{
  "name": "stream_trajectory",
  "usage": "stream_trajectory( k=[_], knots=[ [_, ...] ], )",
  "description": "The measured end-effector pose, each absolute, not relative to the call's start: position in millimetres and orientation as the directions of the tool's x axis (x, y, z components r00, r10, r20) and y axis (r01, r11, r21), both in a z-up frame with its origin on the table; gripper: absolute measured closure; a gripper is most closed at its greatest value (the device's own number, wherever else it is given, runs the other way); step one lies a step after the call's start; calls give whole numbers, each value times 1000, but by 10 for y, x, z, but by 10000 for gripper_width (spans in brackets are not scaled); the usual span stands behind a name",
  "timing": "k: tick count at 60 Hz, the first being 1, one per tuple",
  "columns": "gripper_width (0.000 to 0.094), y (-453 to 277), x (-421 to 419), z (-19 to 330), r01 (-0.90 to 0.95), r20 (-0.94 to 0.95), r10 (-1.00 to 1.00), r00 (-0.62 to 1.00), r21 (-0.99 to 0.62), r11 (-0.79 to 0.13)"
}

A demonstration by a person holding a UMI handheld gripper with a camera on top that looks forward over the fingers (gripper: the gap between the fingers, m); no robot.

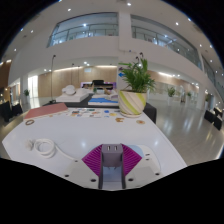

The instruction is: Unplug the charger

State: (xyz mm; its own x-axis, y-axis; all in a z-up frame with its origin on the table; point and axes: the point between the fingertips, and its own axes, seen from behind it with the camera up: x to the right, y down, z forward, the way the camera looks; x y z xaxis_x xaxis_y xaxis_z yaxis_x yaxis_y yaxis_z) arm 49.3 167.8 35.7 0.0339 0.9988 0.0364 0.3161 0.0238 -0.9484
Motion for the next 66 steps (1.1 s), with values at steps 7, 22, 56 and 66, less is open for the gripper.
stream_trajectory(
  k=[7, 22, 56, 66],
  knots=[
    [761, 1695, 479, 445, 314, 17, 999, 40, -950, 4],
    [765, 2055, 481, 1414, 219, -53, 995, 86, -973, -71],
    [672, 3546, 706, -75, 614, 133, 984, 122, -789, 31],
    [282, 3541, 657, 120, 594, 104, 988, 115, -804, 16]
  ],
)
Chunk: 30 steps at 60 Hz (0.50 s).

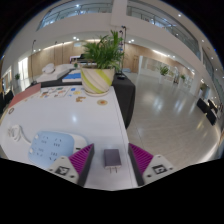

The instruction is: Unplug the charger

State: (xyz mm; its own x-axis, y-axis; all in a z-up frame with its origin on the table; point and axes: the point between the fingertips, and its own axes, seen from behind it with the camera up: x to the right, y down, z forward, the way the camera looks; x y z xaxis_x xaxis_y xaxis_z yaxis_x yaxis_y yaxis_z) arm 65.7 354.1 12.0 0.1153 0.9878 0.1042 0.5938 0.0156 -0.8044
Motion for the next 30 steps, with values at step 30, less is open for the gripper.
stream_trajectory(
  k=[30],
  knots=[
    [87, 3171, 3147, 1985, 655, 16, 990, 141, -751, -81]
  ],
)
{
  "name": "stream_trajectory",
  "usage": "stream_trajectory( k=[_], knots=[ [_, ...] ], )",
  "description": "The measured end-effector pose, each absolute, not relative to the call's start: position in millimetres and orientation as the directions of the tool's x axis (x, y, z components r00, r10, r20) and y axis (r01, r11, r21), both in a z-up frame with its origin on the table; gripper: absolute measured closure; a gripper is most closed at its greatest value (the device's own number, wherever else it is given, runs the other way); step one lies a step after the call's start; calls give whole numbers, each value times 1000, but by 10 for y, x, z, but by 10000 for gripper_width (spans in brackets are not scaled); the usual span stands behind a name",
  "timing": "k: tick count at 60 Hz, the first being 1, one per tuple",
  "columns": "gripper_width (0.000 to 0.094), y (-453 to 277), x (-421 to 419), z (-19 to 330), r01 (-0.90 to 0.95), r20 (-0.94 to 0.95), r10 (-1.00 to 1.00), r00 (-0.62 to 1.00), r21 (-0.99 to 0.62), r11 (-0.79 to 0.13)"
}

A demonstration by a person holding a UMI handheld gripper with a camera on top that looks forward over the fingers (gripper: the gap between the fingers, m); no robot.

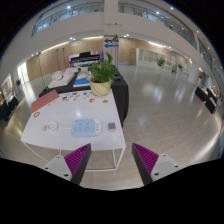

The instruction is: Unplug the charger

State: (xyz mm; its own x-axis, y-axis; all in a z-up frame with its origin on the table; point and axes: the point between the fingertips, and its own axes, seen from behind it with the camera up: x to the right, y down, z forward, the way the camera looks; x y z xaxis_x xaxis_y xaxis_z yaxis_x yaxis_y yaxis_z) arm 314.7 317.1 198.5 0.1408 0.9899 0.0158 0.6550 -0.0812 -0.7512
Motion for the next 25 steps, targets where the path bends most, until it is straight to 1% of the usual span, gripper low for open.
stream_trajectory(
  k=[4, 7, 12, 17, 21, 25],
  knots=[
    [84, 3146, 3407, 2017, 659, -5, 988, 157, -744, -109],
    [76, 3092, 3511, 2034, 665, -15, 989, 148, -739, -111],
    [78, 3110, 3601, 2019, 671, 4, 993, 118, -738, -77],
    [82, 3102, 3601, 2028, 668, 14, 994, 112, -742, -64],
    [82, 3101, 3603, 2020, 666, 48, 995, 86, -745, -22],
    [83, 3108, 3586, 2028, 659, 61, 994, 90, -752, -14]
  ],
)
